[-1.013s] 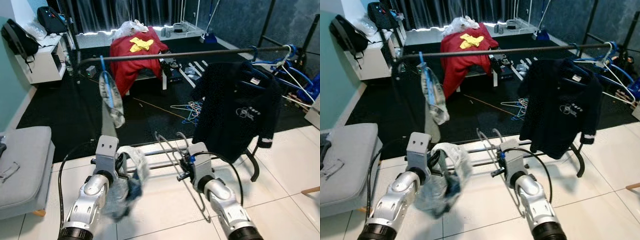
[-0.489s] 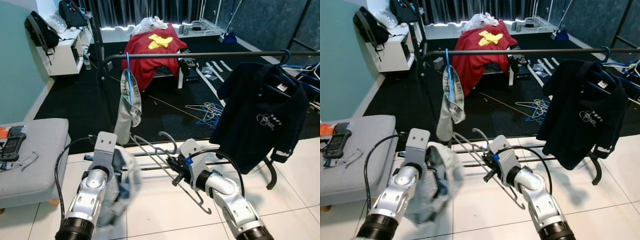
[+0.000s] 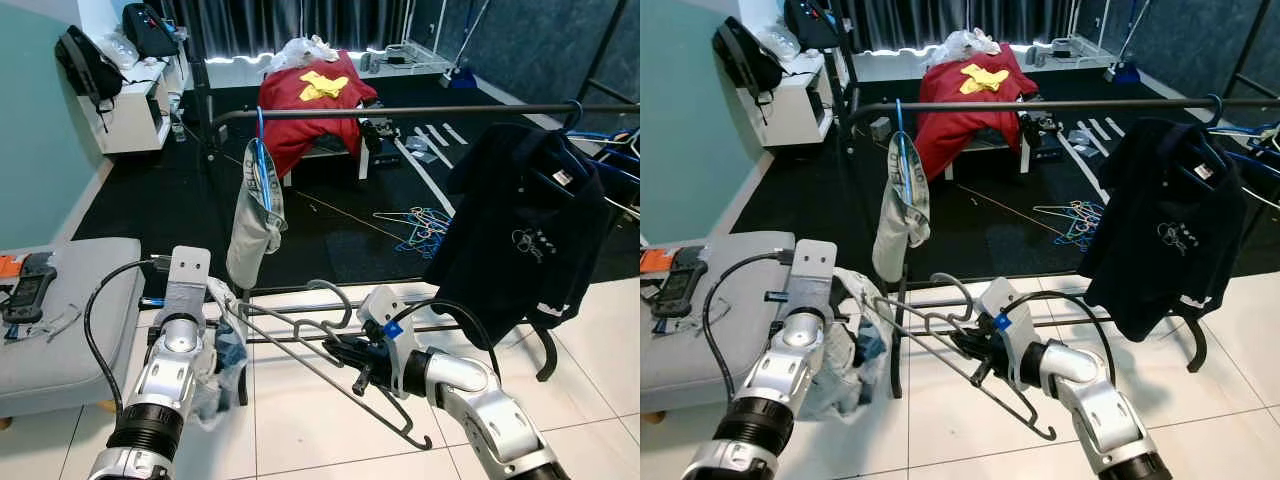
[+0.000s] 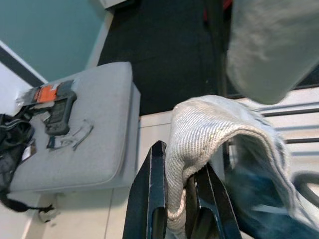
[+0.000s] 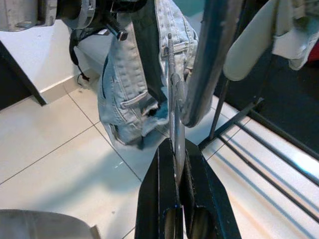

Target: Hang hanger

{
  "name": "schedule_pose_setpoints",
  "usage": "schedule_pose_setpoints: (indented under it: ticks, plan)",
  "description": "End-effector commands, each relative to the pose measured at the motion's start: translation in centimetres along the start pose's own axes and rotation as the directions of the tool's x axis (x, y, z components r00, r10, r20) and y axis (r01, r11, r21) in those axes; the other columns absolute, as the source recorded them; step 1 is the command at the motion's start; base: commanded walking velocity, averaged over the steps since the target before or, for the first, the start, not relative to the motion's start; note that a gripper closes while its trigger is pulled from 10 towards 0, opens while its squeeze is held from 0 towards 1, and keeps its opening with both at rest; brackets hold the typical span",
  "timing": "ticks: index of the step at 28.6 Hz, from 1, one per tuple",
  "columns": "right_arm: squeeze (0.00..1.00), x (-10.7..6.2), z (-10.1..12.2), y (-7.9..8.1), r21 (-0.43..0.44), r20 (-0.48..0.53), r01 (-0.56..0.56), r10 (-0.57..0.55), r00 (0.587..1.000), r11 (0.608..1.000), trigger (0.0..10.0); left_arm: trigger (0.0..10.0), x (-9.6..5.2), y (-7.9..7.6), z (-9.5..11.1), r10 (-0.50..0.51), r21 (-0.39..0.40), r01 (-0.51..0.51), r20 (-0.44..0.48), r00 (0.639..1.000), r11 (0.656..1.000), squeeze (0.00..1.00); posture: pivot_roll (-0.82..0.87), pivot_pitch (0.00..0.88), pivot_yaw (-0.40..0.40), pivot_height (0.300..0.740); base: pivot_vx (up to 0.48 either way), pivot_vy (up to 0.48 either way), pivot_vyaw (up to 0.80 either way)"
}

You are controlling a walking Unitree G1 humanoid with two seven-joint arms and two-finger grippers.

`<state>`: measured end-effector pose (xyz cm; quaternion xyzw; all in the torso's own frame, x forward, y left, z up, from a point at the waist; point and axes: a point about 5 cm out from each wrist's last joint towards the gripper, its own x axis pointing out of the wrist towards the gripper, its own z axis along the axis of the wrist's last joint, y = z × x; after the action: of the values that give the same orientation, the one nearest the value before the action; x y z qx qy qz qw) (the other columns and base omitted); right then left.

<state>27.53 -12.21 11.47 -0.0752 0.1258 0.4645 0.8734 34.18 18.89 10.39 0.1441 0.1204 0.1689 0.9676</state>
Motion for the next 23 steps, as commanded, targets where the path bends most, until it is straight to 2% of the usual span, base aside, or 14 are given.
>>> schedule_pose_setpoints:
  ticks: [1, 4, 6, 11, 12, 13, 14, 16, 17, 19, 23]
  plan:
    - [0.00, -0.2, 0.2, 0.2, 0.013, 0.011, -0.017, 0.017, 1.000, 1.000, 10.0, 10.0, 0.3, 0.7, 0.4, 0.038, 0.021, -0.038, 0.024, 0.999, 0.999, 0.00, -0.05, 0.000, 0.045, 0.740, 0.000, 0.000, 0.00]
    - [0.00, -0.3, 0.2, 0.3, 0.020, 0.010, -0.028, 0.028, 1.000, 0.999, 10.0, 10.0, 0.4, 0.7, 0.5, 0.044, 0.023, -0.045, 0.024, 0.999, 0.999, 0.00, -0.05, 0.000, 0.045, 0.740, 0.000, 0.000, 0.00]
    - [0.00, -0.3, 0.3, 0.7, 0.069, 0.032, -0.060, 0.058, 0.998, 0.996, 10.0, 10.0, 0.3, 0.2, 0.9, 0.022, 0.020, -0.023, 0.039, 0.999, 1.000, 0.00, -0.05, 0.000, 0.043, 0.740, 0.000, 0.000, 0.00]
    - [0.00, -0.3, 0.3, 0.7, 0.089, 0.041, -0.066, 0.062, 0.997, 0.994, 10.0, 10.0, 0.2, -0.1, 1.1, 0.005, 0.012, -0.005, 0.046, 0.999, 1.000, 0.00, -0.05, 0.000, 0.043, 0.740, 0.000, 0.000, 0.00]
    - [0.00, -0.1, -0.1, 0.4, 0.124, 0.048, -0.055, 0.049, 0.998, 0.991, 10.0, 10.0, -0.3, -1.0, 1.8, -0.069, -0.002, 0.069, 0.066, 0.995, 0.998, 0.00, -0.04, 0.000, 0.043, 0.740, 0.000, 0.000, 0.00]
    - [0.00, -0.1, -0.1, 0.4, 0.124, 0.048, -0.055, 0.049, 0.998, 0.991, 10.0, 10.0, -0.3, -1.0, 1.8, -0.069, -0.002, 0.069, 0.066, 0.995, 0.998, 0.00, -0.04, 0.000, 0.043, 0.740, 0.000, 0.000, 0.00]
    - [0.00, 0.2, -0.6, -0.1, 0.163, 0.050, -0.039, 0.031, 0.998, 0.986, 10.0, 10.0, -1.0, -1.9, 2.6, -0.145, -0.004, 0.146, 0.091, 0.985, 0.989, 0.00, -0.04, 0.000, 0.041, 0.740, 0.000, 0.000, 0.00]
    - [0.00, 0.2, -0.6, -0.1, 0.163, 0.050, -0.039, 0.031, 0.998, 0.986, 10.0, 10.0, -1.0, -1.9, 2.6, -0.145, -0.004, 0.146, 0.091, 0.985, 0.989, 0.00, -0.04, 0.000, 0.041, 0.740, 0.000, 0.000, 0.00]
    - [0.00, 0.5, -1.1, -0.4, 0.189, 0.045, -0.029, 0.021, 0.999, 0.982, 10.0, 10.0, -1.8, -2.6, 3.2, -0.208, 0.004, 0.209, 0.114, 0.971, 0.978, 0.00, -0.04, 0.001, 0.037, 0.740, 0.000, 0.000, 0.00]
    - [0.00, 0.6, -1.3, -0.5, 0.205, 0.041, -0.032, 0.024, 0.999, 0.978, 10.0, 10.0, -2.3, -3.2, 3.7, -0.247, 0.016, 0.248, 0.129, 0.960, 0.969, 0.00, -0.03, 0.001, 0.034, 0.740, 0.000, 0.000, 0.00]
    - [0.00, 0.6, -1.2, -0.4, 0.217, 0.046, -0.046, 0.037, 0.998, 0.975, 10.0, 10.0, -2.5, -3.5, 4.0, -0.258, 0.022, 0.258, 0.136, 0.956, 0.966, 0.00, -0.03, 0.000, 0.035, 0.740, 0.000, 0.000, 0.00]
